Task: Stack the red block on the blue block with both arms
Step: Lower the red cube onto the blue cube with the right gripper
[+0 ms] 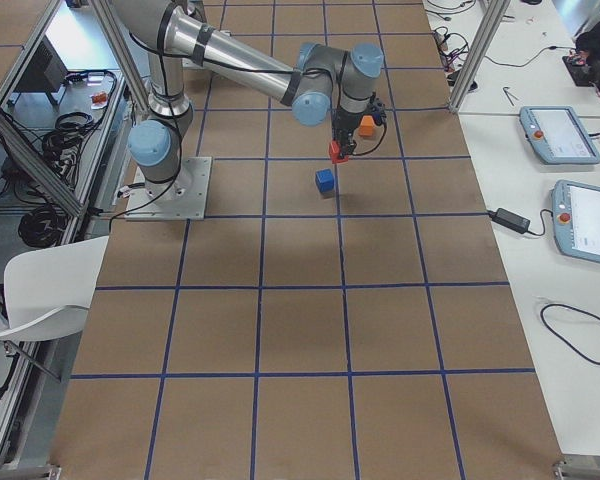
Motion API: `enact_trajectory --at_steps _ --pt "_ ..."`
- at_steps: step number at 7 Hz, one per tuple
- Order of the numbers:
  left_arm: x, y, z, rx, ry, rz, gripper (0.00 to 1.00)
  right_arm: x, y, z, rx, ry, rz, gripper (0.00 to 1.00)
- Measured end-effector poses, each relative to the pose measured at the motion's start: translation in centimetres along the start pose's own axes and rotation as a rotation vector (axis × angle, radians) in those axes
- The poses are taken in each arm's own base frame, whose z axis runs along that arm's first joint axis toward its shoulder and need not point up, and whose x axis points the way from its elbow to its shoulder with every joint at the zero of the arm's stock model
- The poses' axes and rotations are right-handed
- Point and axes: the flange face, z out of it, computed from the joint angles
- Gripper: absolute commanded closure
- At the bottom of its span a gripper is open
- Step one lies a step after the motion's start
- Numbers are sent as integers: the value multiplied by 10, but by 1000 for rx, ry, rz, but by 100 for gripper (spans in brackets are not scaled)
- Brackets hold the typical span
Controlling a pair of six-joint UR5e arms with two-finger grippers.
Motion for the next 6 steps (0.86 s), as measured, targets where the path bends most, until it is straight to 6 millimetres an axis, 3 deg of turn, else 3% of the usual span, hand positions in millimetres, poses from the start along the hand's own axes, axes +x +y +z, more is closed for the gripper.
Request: enact_trajectory --at_steps 6 --pt "0 0 0 0 1 0 0 1 26 52 12 7 -2 100"
